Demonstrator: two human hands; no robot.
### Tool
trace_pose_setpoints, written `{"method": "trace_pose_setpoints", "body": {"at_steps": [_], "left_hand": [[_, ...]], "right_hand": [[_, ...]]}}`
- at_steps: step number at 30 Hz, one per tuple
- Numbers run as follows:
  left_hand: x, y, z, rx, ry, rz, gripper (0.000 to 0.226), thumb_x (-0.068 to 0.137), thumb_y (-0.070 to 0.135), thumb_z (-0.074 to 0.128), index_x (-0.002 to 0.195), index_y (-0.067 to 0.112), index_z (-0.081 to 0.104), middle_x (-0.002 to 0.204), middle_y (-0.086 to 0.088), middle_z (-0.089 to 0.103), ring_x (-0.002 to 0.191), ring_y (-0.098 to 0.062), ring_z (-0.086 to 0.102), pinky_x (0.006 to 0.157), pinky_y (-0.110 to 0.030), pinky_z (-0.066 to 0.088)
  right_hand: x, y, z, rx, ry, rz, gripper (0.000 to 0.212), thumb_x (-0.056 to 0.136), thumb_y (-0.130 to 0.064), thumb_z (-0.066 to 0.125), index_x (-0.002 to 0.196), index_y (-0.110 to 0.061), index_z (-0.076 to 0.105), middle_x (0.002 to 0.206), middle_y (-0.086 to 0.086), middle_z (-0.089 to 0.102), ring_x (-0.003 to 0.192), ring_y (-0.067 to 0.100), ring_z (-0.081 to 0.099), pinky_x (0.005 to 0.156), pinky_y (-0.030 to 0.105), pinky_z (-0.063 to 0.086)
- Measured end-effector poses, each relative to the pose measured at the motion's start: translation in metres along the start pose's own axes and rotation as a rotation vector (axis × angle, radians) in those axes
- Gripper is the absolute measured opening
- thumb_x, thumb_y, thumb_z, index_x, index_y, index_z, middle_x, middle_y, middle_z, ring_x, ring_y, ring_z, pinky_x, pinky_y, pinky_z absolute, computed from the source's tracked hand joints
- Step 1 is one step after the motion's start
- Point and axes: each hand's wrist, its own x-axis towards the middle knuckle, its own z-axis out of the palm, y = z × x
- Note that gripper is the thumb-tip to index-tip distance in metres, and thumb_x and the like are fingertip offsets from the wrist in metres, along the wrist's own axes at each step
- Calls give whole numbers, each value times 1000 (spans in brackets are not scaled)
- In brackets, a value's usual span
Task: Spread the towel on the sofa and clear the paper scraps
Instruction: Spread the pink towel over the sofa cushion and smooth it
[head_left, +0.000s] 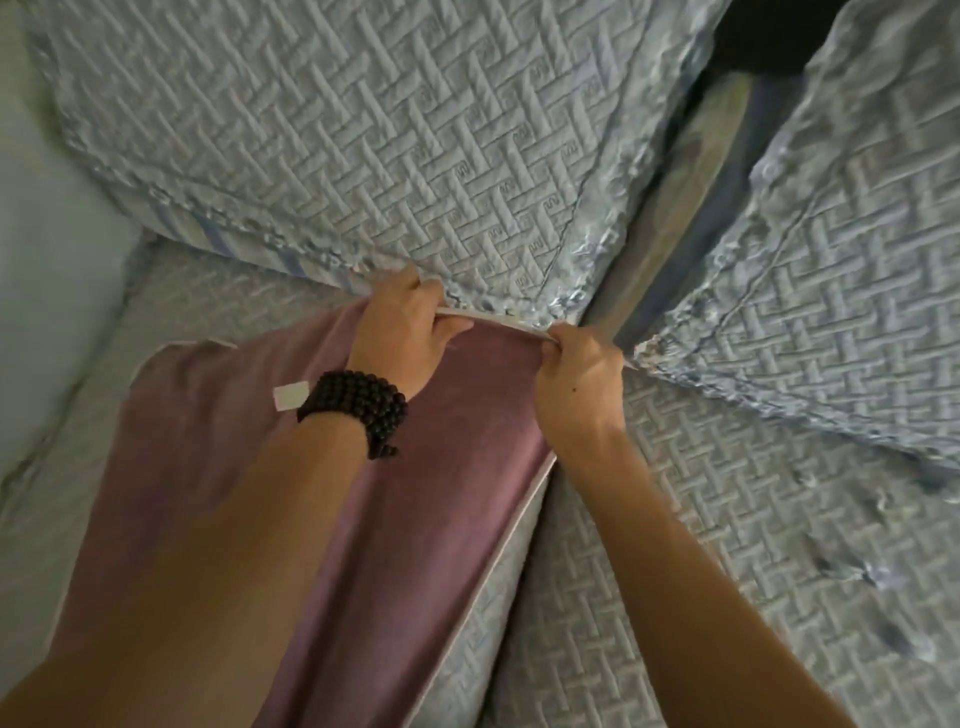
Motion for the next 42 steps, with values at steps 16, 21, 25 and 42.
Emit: {"method": "trace_pose_setpoints", "body": {"at_steps": [16,21,25,42], "left_hand": [[43,-59,176,77,-143,-118,57,80,49,67,117,6,62,120,-15,61,115,-34,54,95,-49,46],[17,-91,128,-167,-62,-33,32,92,23,62,119,6,61,119,-11,62,108,-23,59,94,-21,41],[-11,-139,89,-138,19,-61,21,96,10,51,111,3,64,113,-14,64,102,-25,61,88,-20,39],[-78,-371,59,28,15,-524,47,97,17,44,143,15,35,145,-12,38,117,-36,54,98,-41,46]], "right_hand": [[58,102,140,-213,-132,151,32,87,6,54,119,7,56,134,25,47,121,41,46,100,43,41],[32,48,143,-313,-243,197,68,87,-19,58,143,6,28,143,25,32,134,43,31,108,49,32],[9,-11,163,-255,-320,-2,63,86,-16,56,140,8,36,150,31,25,140,46,21,118,49,18],[6,-162,339,-40,-628,-479,41,94,-9,54,134,-5,49,131,20,51,114,35,54,98,41,45]]}}
